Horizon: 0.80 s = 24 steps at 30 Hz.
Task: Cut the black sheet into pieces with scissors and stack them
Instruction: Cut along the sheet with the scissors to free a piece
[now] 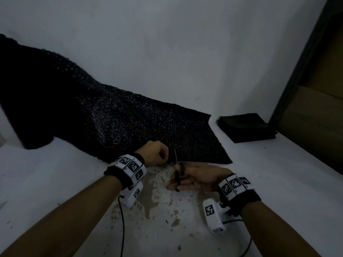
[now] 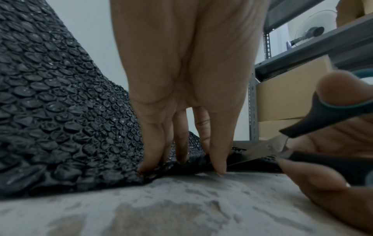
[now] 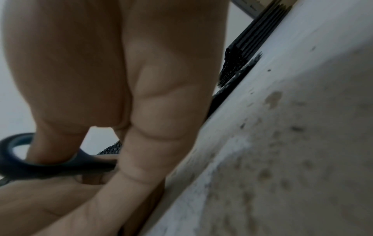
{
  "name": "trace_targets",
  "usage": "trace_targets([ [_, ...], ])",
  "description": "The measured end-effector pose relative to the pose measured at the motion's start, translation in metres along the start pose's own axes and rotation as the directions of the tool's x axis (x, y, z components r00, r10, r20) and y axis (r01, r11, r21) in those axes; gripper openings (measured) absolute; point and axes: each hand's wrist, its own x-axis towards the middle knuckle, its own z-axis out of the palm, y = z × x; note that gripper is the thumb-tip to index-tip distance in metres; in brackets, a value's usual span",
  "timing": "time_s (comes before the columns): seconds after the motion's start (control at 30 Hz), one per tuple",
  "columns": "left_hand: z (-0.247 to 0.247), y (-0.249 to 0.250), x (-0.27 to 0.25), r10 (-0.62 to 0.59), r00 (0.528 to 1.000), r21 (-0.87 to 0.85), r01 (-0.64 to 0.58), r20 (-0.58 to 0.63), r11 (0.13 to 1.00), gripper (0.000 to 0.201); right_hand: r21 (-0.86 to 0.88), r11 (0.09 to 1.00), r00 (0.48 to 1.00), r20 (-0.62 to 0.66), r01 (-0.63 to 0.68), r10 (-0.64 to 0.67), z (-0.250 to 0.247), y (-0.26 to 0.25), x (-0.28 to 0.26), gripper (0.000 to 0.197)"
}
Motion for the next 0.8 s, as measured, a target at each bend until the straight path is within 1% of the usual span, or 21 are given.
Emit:
trace_targets([
  [0.13, -0.0011, 0.0009, -0.0007, 0.0, 1.0, 0.01, 0.0, 0.003, 1.0, 0.018, -0.031, 0.999, 1.0, -0.009, -0.014, 0.013, 0.0003, -0.0013, 0.0014, 0.047],
  [0.33, 0.0003, 0.0013, 0.0013, 0.006, 1.0, 0.017, -0.006, 0.009, 1.0, 0.019, -0.033, 0.999, 1.0, -0.02, -0.016, 0.015, 0.0004, -0.0016, 0.001, 0.041],
  [0.47, 0.0006, 0.0015, 0.0013, 0.008, 1.0, 0.018, -0.009, 0.009, 1.0, 0.021, -0.008, 1.0, 1.0, -0.029, -0.007, 0.007, -0.0005, -0.0013, -0.0001, 0.041],
  [0.7, 0.0006, 0.003, 0.001, 0.02, 1.0, 0.013, -0.02, 0.008, 1.0, 0.021, 0.033, 0.999, 1.0, -0.027, 0.009, -0.008, 0.0003, -0.0001, 0.0003, 0.033],
  [0.8, 0.001, 0.0028, 0.0007, 0.019, 1.0, 0.004, -0.019, 0.005, 1.0, 0.021, 0.032, 0.999, 1.0, -0.028, 0.015, -0.015, 0.0003, 0.0007, -0.0003, 0.032],
])
